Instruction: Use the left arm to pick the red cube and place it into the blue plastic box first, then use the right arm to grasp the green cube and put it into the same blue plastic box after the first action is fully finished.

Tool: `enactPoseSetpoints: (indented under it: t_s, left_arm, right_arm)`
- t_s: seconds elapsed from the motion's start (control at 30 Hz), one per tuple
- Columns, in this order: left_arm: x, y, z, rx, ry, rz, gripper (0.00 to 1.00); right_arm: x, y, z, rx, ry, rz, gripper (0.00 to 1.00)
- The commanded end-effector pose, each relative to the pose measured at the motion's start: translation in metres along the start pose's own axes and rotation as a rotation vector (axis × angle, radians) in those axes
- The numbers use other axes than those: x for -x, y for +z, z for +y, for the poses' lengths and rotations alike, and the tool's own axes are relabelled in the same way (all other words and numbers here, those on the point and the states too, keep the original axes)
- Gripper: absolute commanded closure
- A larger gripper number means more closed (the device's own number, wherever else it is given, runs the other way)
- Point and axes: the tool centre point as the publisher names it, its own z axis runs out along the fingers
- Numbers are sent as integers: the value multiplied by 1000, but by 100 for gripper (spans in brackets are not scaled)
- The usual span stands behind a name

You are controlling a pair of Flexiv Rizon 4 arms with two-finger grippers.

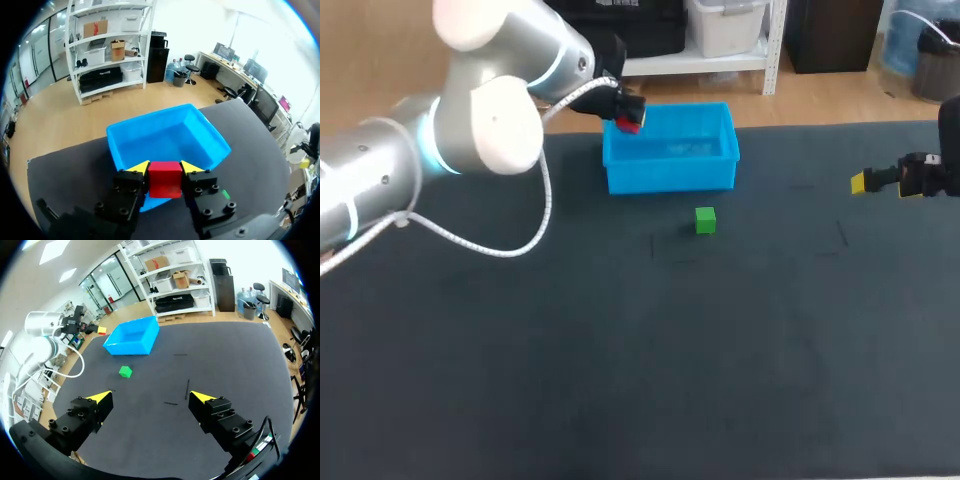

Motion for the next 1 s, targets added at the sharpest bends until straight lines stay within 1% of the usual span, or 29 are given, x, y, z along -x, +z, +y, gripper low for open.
enactPoseSetpoints:
  t_s: [0.03,0.17,0.27,0.63,0.9,0.93,0.97,1.0]
  left_arm:
    - [9,35,4,-15,2,17,100]
    - [8,48,6,-17,5,48,100]
    - [8,54,5,-20,8,56,100]
    - [6,67,4,-26,-2,95,100]
    - [3,70,4,-25,-7,118,100]
    - [3,70,4,-24,-7,122,87]
    - [3,71,3,-24,-6,125,66]
    - [2,71,3,-24,-4,126,57]
  right_arm:
    - [0,0,0,0,0,2,0]
    - [0,0,0,0,0,2,0]
    - [0,0,0,0,0,2,0]
    - [0,0,0,0,0,2,0]
    - [0,0,0,0,0,2,0]
    - [0,0,0,0,0,2,0]
    - [0,0,0,0,0,2,0]
    - [0,0,0,0,0,2,0]
